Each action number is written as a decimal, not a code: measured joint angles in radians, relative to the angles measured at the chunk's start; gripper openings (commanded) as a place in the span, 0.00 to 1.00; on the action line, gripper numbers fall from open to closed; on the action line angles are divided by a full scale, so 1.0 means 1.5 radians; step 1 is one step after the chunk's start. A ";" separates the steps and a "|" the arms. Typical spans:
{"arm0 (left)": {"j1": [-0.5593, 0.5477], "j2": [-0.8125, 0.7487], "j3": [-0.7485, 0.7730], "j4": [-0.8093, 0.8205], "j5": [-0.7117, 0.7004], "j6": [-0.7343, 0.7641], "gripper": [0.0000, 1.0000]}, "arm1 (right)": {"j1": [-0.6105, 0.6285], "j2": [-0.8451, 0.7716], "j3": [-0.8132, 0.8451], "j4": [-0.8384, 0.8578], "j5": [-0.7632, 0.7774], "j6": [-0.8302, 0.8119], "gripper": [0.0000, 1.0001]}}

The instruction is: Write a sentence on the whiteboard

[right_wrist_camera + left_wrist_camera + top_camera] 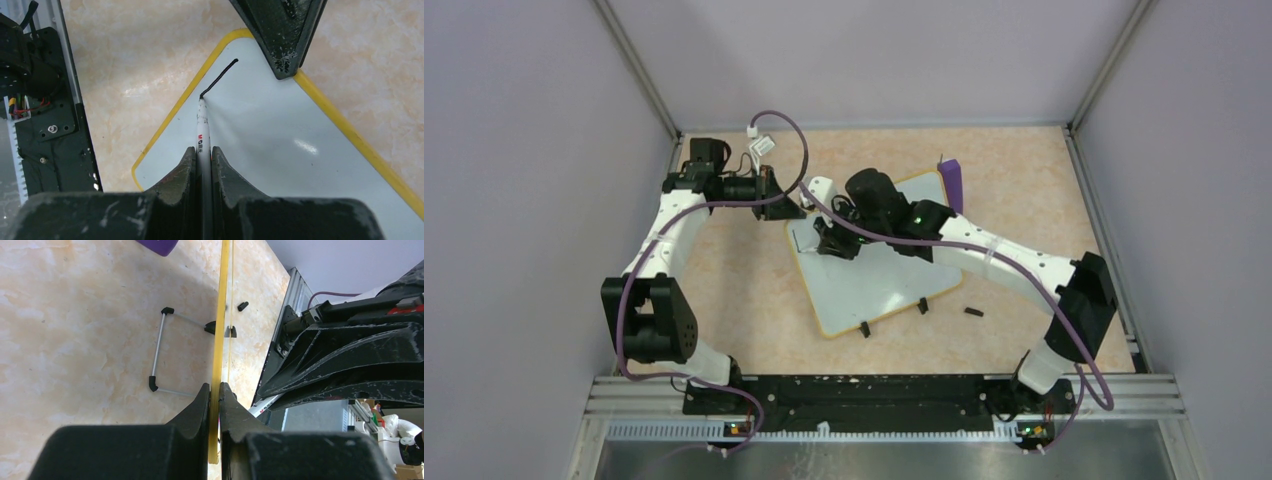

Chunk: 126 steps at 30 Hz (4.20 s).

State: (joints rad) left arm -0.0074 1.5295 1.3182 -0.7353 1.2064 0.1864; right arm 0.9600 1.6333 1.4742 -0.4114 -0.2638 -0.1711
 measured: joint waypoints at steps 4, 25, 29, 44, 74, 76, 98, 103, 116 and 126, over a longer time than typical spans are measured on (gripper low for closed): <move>0.000 0.000 0.000 0.001 0.000 0.000 0.00 | 0.001 -0.004 -0.014 0.002 -0.012 0.000 0.00; 0.000 0.000 0.000 0.001 0.006 -0.001 0.00 | 0.004 -0.029 0.010 0.008 0.017 0.017 0.00; 0.000 0.000 0.000 0.001 0.006 -0.001 0.00 | 0.004 -0.029 0.010 0.012 0.030 0.022 0.00; 0.000 0.000 -0.004 0.002 0.006 -0.001 0.00 | 0.004 -0.016 0.036 0.019 0.042 0.024 0.00; 0.001 0.000 -0.009 0.017 0.005 -0.001 0.00 | -0.002 0.009 0.036 0.033 0.053 0.022 0.00; 0.001 0.000 -0.009 0.018 0.004 -0.001 0.00 | -0.004 0.009 0.036 0.033 0.053 0.022 0.00; 0.001 0.000 -0.009 0.019 0.001 -0.001 0.00 | -0.022 -0.030 -0.016 0.038 0.053 0.022 0.00; 0.001 0.000 -0.009 0.019 0.001 -0.001 0.00 | -0.020 -0.030 -0.019 0.038 0.047 0.022 0.00; 0.001 0.000 -0.009 0.019 0.003 -0.001 0.00 | 0.003 -0.014 -0.015 0.033 0.037 0.023 0.00; 0.001 0.000 -0.009 0.019 0.003 -0.001 0.00 | 0.005 -0.009 -0.008 0.032 0.037 0.022 0.00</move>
State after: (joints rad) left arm -0.0059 1.5291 1.3048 -0.7071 1.2106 0.1852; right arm 0.9668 1.6192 1.4616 -0.3637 -0.2081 -0.1375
